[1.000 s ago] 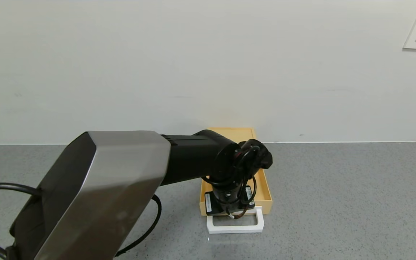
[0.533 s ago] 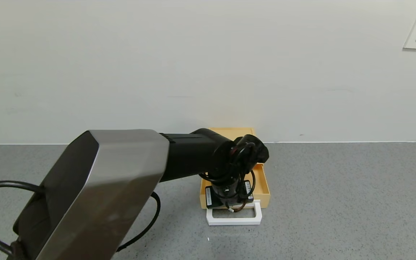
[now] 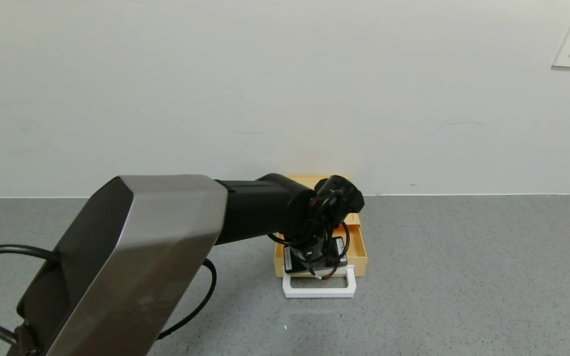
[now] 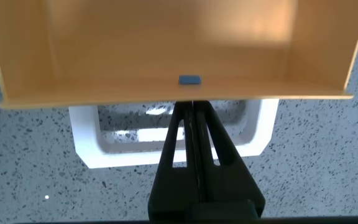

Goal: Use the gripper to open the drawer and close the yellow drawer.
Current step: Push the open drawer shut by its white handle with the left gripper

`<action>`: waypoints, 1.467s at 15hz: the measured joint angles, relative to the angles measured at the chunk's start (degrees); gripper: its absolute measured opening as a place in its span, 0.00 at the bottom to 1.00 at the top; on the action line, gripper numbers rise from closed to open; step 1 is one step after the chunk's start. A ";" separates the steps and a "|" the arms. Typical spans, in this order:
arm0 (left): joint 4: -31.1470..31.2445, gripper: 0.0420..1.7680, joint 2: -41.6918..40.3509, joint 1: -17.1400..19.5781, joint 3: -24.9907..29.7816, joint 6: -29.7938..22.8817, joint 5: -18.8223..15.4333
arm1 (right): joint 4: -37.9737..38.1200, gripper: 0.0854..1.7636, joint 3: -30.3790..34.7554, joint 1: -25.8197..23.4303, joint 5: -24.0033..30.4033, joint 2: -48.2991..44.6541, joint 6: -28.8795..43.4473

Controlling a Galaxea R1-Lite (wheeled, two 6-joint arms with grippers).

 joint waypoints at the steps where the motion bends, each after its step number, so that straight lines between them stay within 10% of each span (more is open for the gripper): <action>1: -0.54 0.04 0.00 0.22 0.00 0.23 -0.05 | -0.02 0.97 0.00 0.00 0.02 0.00 0.00; 22: -17.35 0.04 2.27 5.51 0.02 10.75 -0.17 | 0.00 0.97 0.00 0.00 0.00 0.00 -0.05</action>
